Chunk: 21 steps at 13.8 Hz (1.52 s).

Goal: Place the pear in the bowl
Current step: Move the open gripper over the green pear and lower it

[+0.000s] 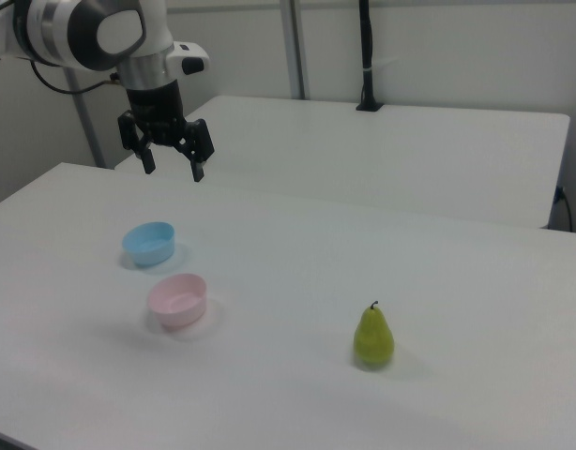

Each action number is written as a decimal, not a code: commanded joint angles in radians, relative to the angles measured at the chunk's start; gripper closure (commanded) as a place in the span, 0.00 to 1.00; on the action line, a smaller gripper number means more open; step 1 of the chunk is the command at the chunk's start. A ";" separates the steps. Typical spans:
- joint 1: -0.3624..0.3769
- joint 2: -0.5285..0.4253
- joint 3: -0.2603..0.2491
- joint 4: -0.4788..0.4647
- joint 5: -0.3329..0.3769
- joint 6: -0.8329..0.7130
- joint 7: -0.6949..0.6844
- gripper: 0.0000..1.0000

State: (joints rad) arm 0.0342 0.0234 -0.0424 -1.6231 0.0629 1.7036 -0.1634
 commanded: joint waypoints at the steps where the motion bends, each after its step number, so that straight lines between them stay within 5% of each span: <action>1: 0.023 -0.025 -0.020 -0.029 0.018 0.024 0.019 0.00; 13: 0.010 -0.023 -0.020 -0.027 0.006 0.015 -0.057 0.00; 16: -0.088 -0.014 0.015 -0.006 -0.005 0.007 -0.263 0.00; 18: -0.163 0.004 0.067 0.023 -0.095 -0.018 -0.307 0.00; 21: -0.232 0.076 0.067 0.094 -0.192 -0.052 -0.364 0.00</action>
State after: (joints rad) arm -0.1282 0.0361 0.0047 -1.5981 -0.0718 1.6904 -0.4699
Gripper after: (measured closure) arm 0.000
